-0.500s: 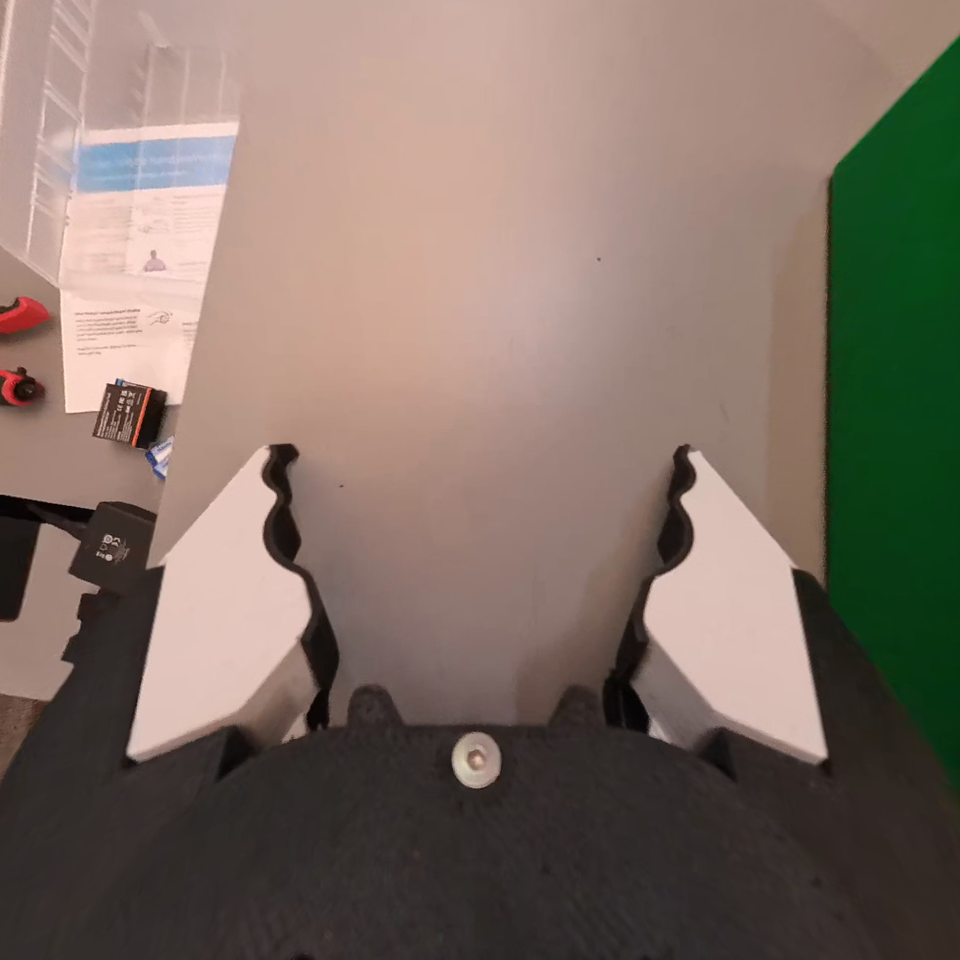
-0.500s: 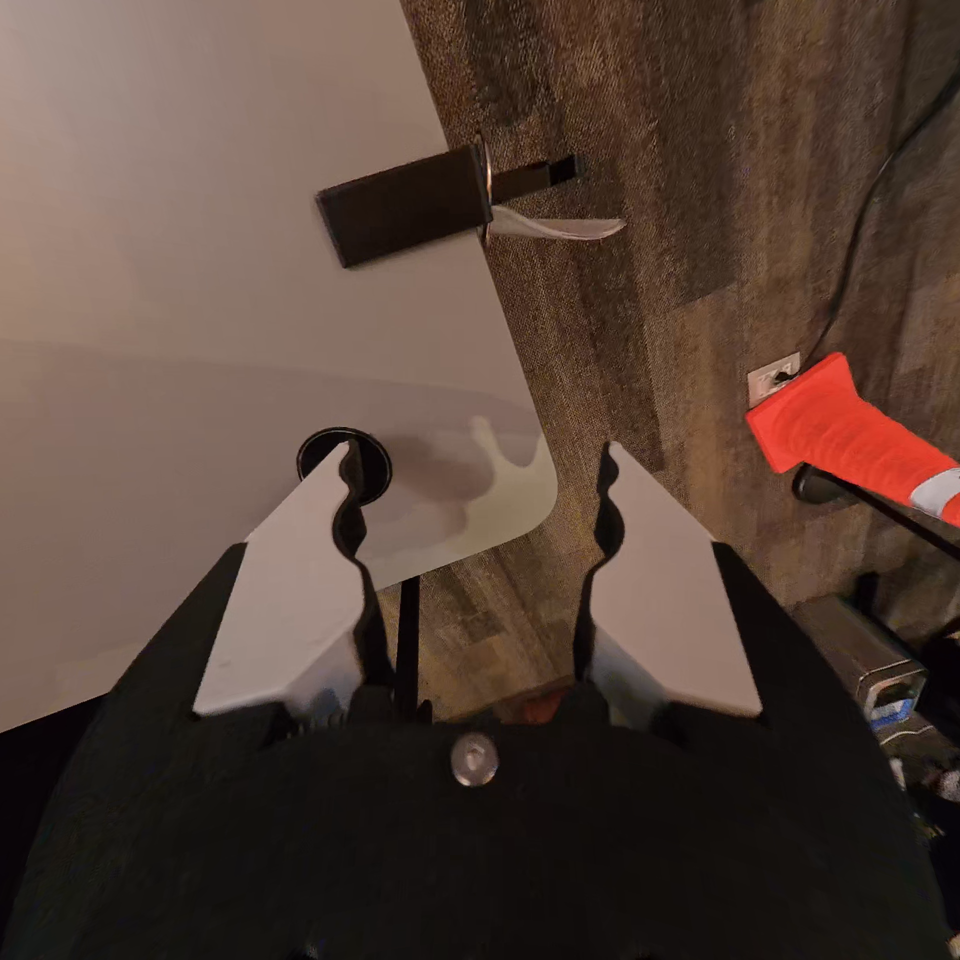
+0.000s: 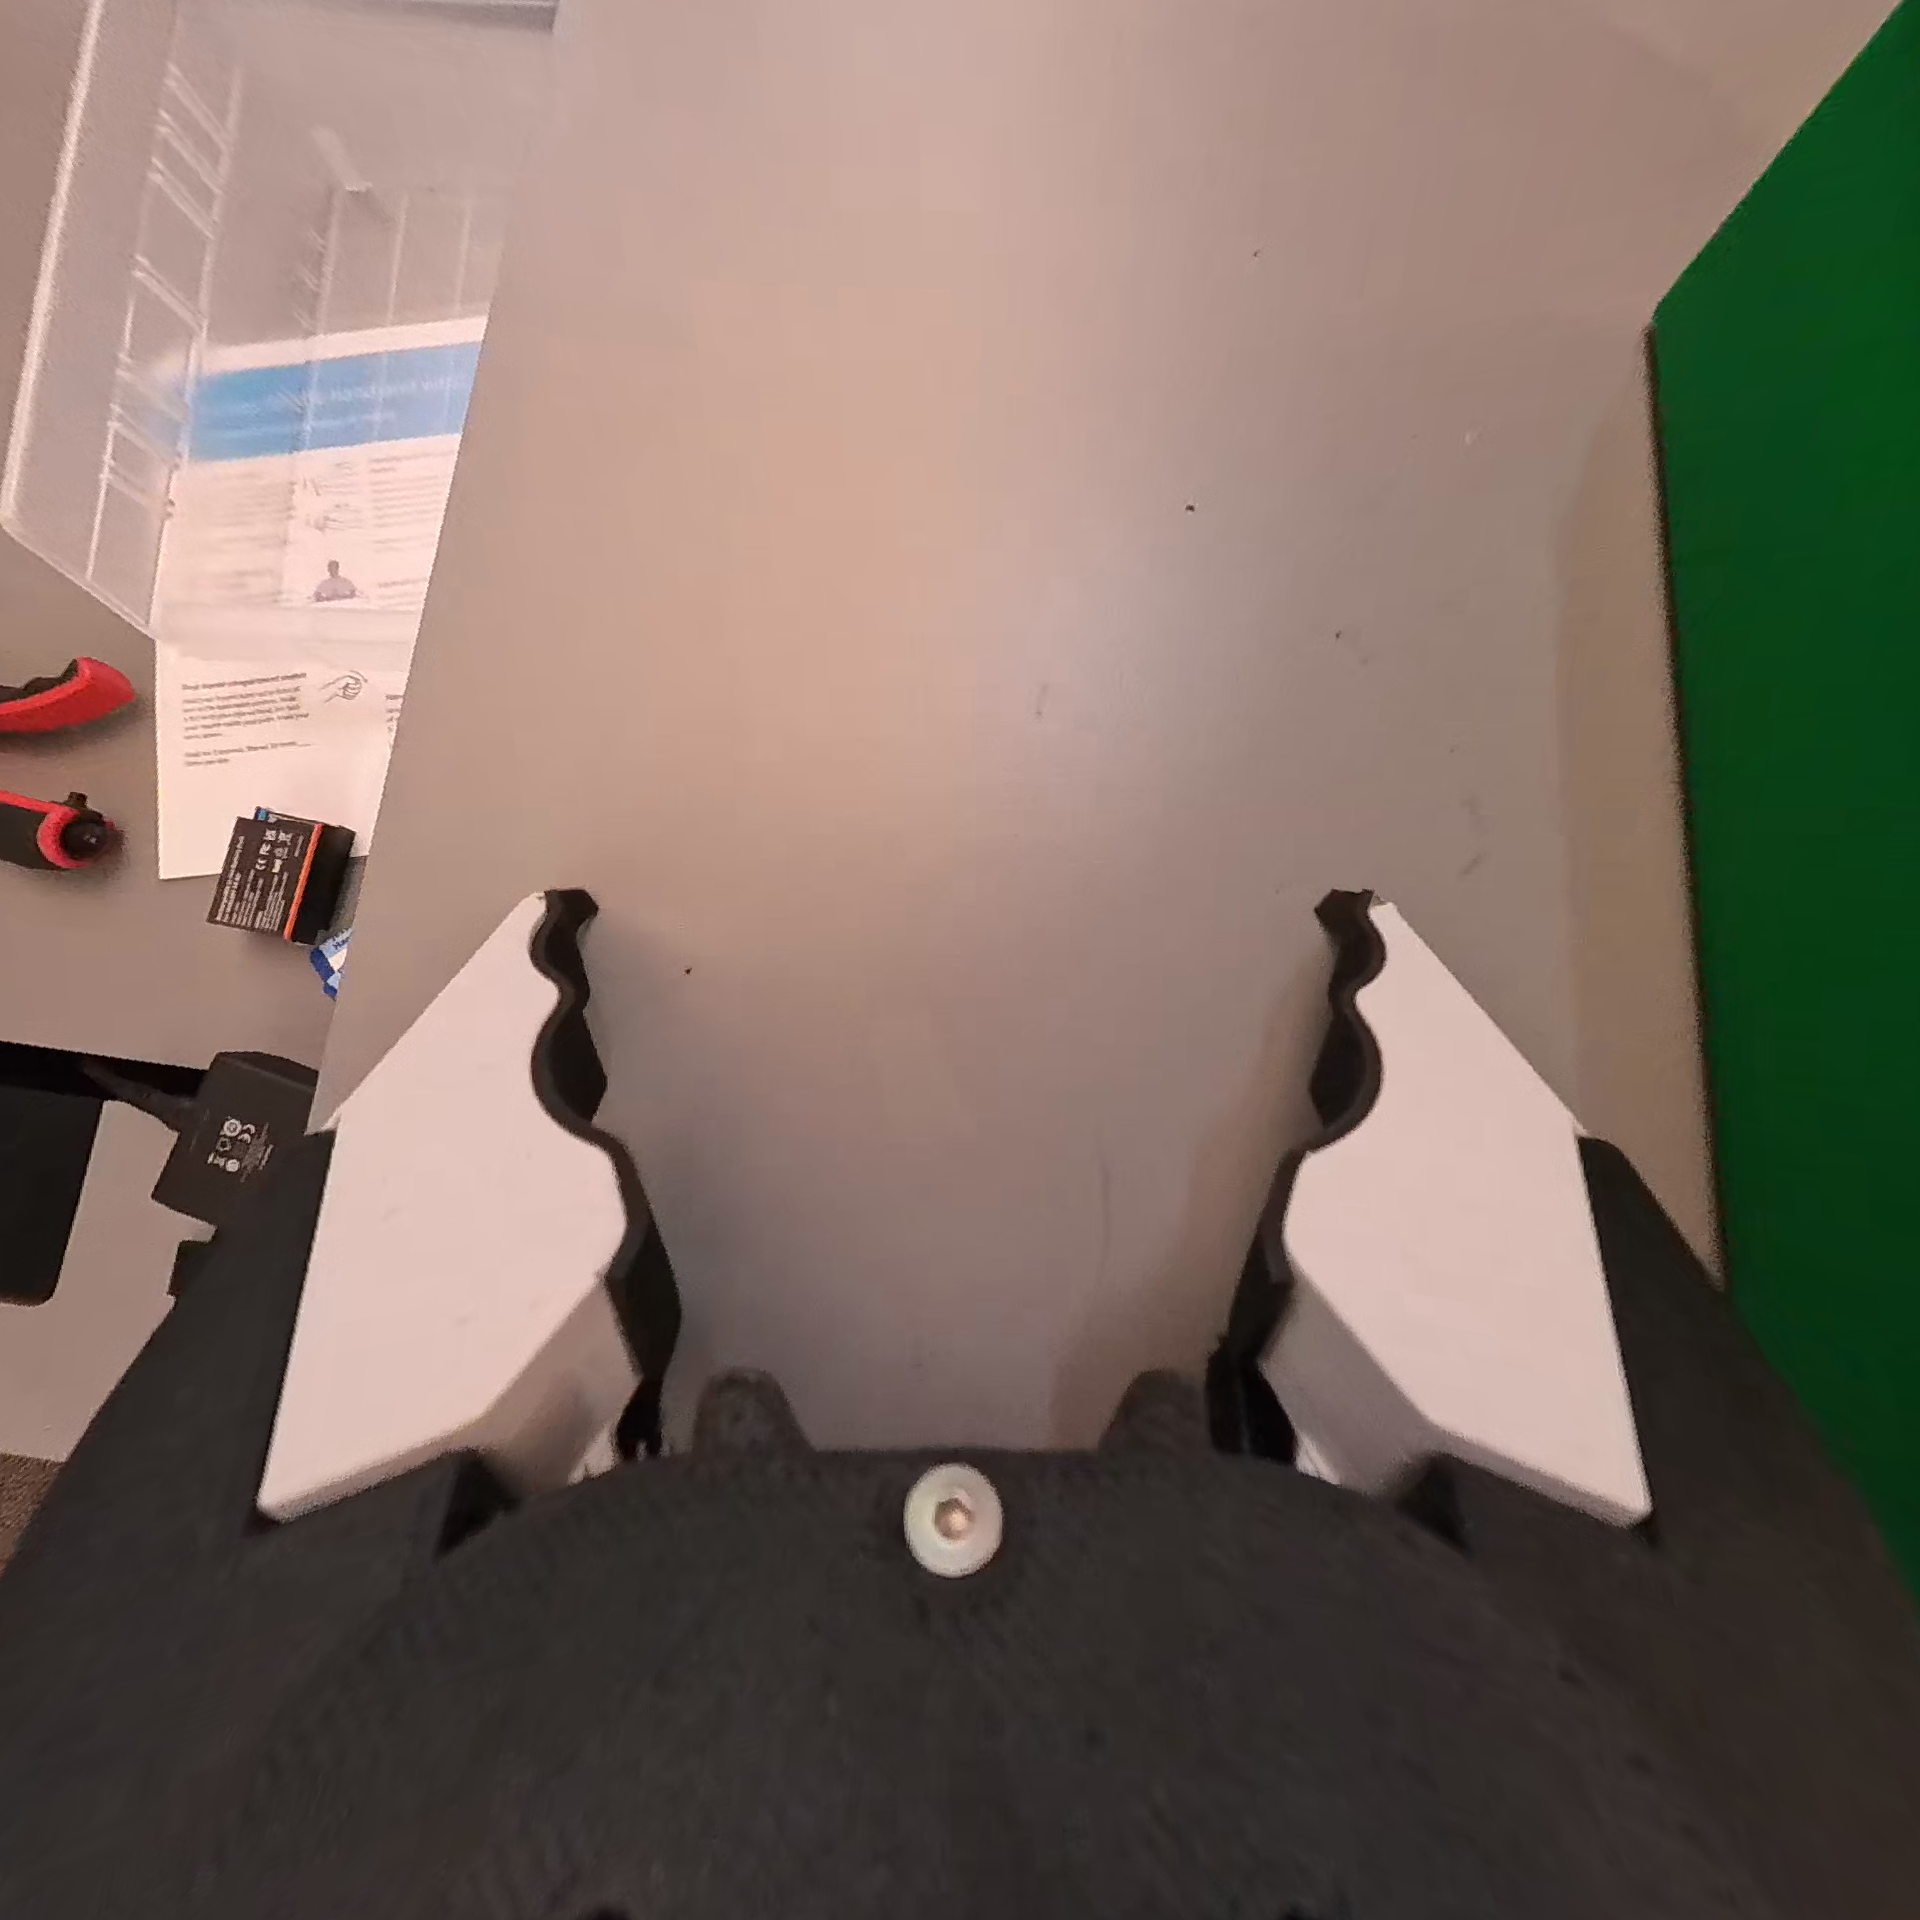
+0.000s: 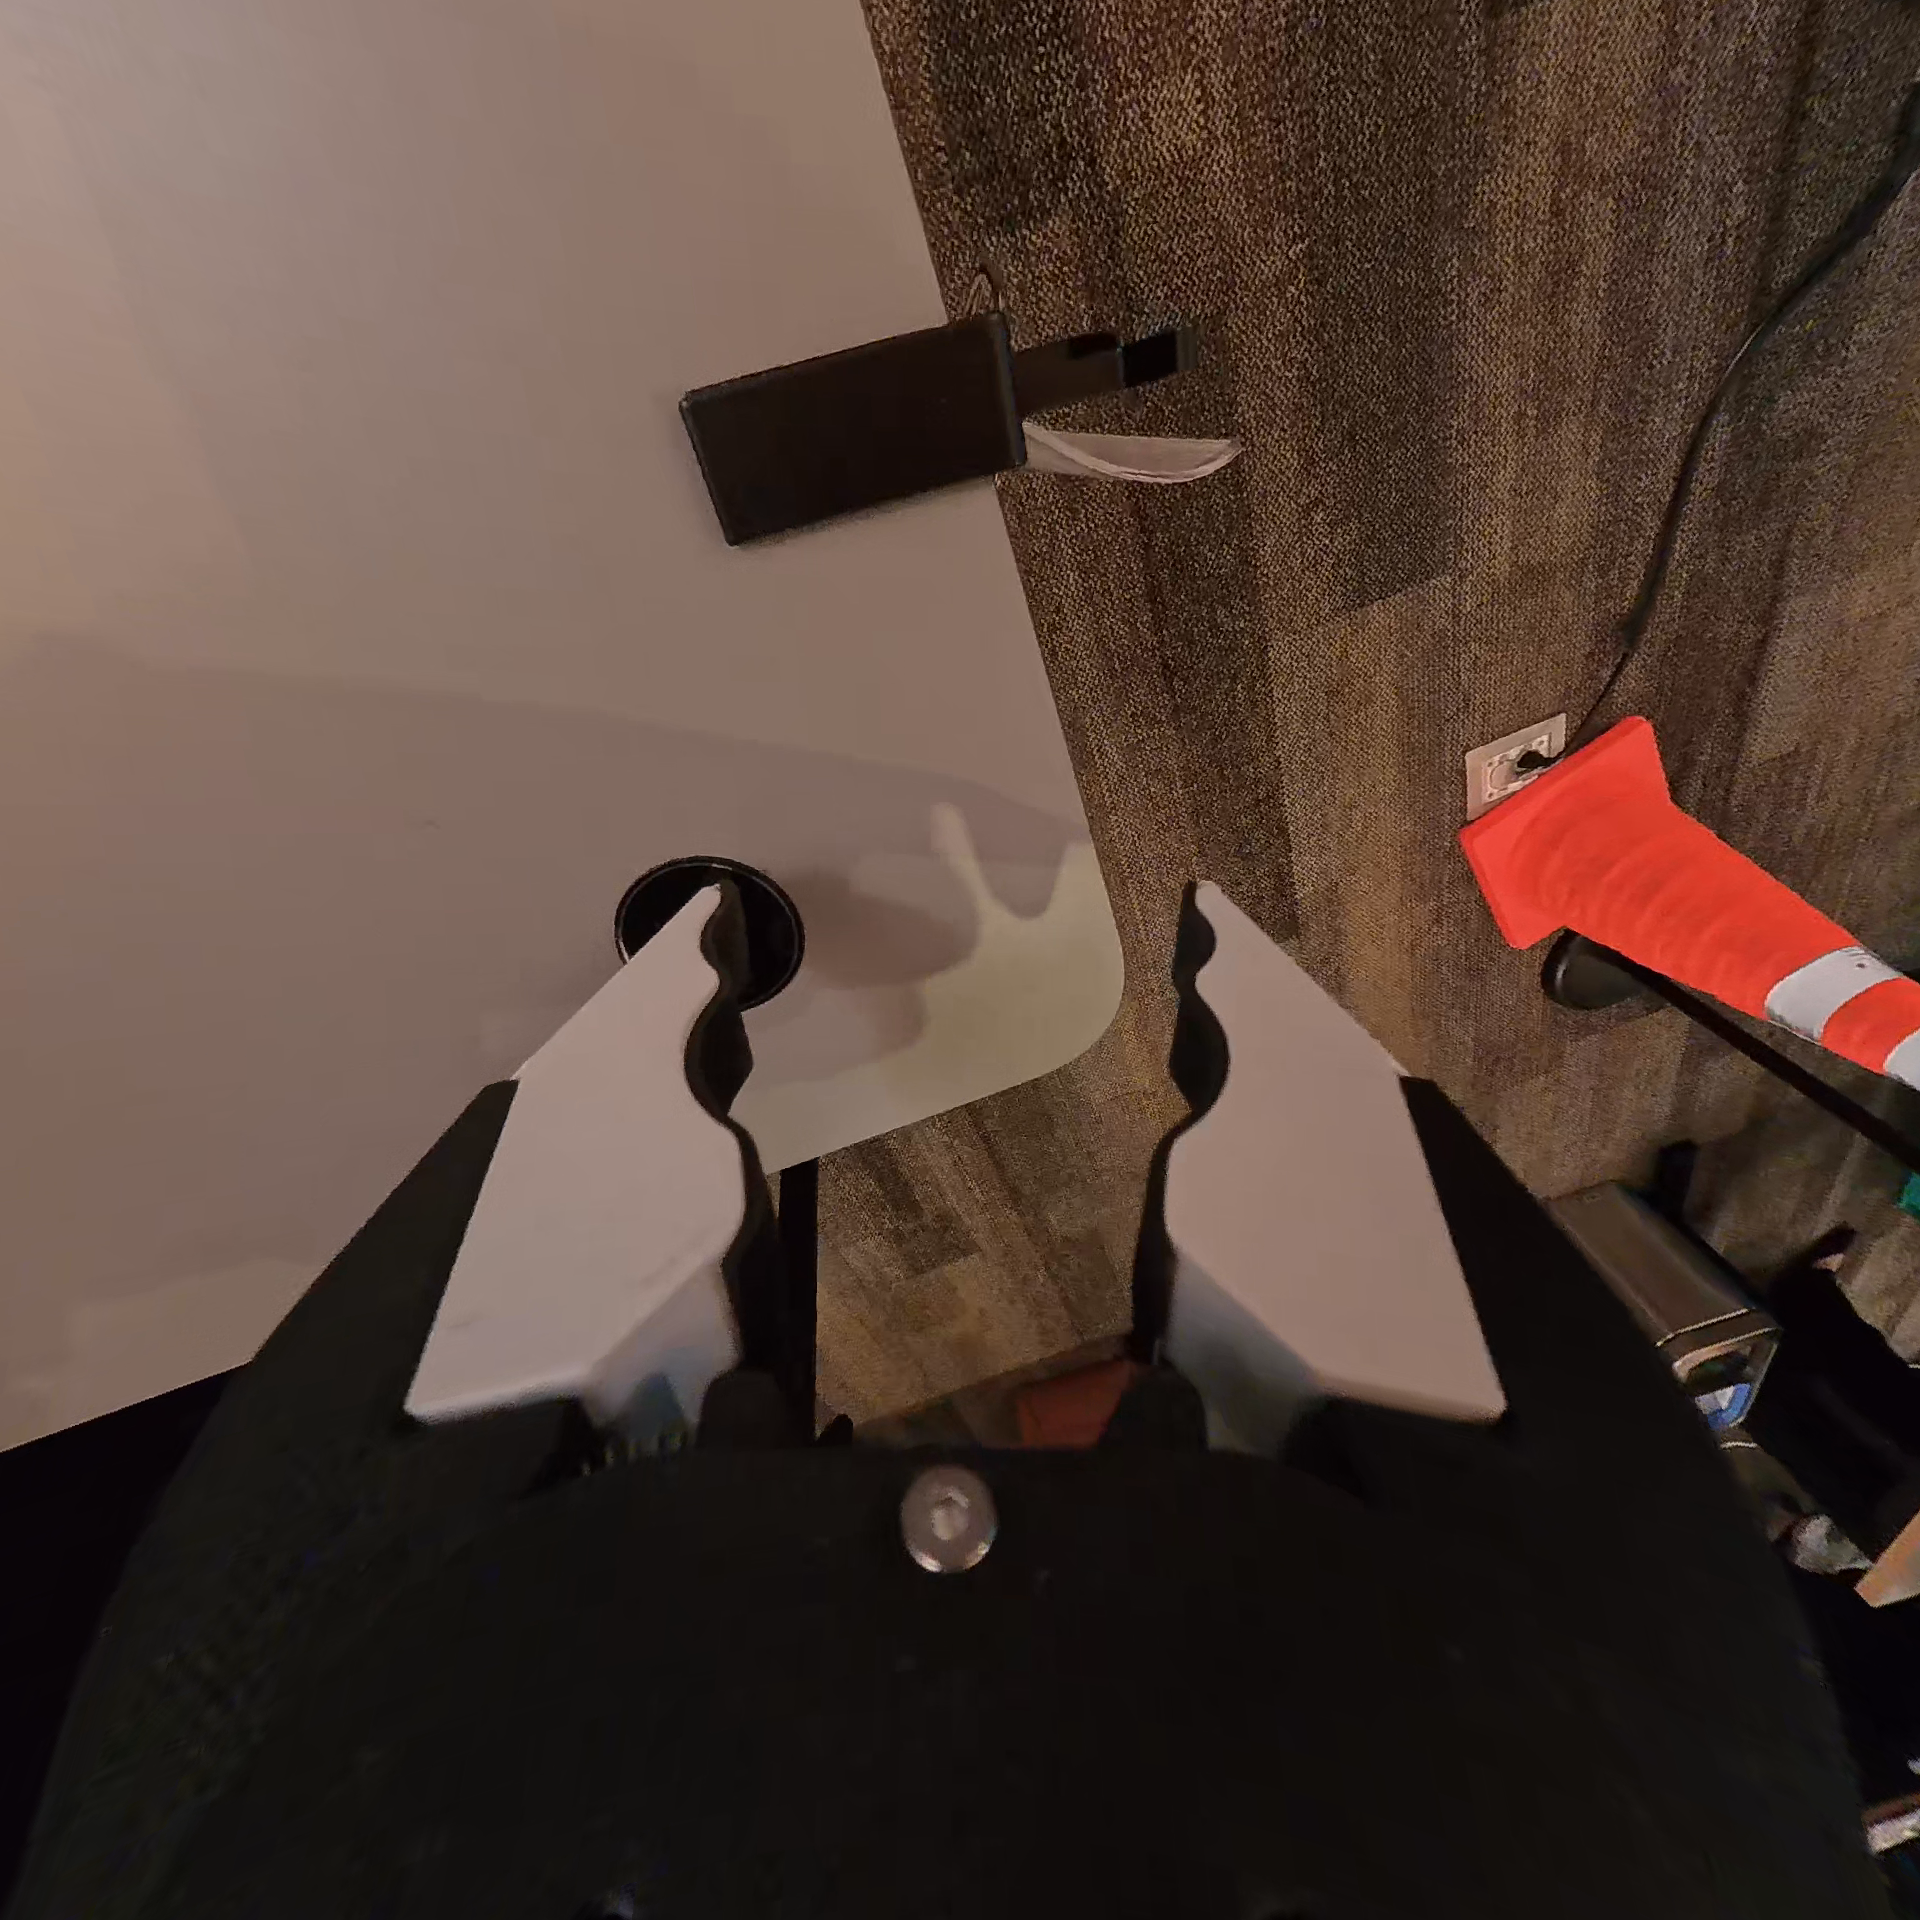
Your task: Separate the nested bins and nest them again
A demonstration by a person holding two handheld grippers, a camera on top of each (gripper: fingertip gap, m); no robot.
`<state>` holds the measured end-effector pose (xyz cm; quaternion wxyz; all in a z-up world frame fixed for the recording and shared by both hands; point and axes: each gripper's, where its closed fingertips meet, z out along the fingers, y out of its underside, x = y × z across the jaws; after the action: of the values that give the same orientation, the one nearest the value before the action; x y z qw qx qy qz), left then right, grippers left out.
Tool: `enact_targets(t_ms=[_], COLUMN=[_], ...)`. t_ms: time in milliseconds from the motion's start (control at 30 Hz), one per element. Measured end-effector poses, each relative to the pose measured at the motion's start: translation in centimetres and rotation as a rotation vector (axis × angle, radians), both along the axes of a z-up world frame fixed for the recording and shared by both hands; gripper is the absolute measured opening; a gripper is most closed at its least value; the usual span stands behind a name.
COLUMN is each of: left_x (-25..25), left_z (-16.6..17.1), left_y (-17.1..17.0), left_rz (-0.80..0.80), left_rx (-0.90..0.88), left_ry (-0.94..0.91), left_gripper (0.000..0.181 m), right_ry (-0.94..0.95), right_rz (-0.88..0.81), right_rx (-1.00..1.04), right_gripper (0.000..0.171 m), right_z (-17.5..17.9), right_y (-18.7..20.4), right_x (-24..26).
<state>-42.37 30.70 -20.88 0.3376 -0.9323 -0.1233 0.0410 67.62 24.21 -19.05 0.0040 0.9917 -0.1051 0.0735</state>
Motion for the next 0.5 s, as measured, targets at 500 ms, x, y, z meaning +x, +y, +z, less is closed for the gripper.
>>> enact_targets(t_ms=[500], left_x=[0.0], left_z=[-1.5], left_y=[-0.3], left_rz=[-0.014], left_rx=[-0.025], left_ry=[-0.005], left_gripper=[0.121], right_ry=[-0.019], right_rz=[0.01], right_rx=[0.026], right_gripper=[0.066], right_z=[-1.7], right_y=[0.3], right_x=[-0.8])
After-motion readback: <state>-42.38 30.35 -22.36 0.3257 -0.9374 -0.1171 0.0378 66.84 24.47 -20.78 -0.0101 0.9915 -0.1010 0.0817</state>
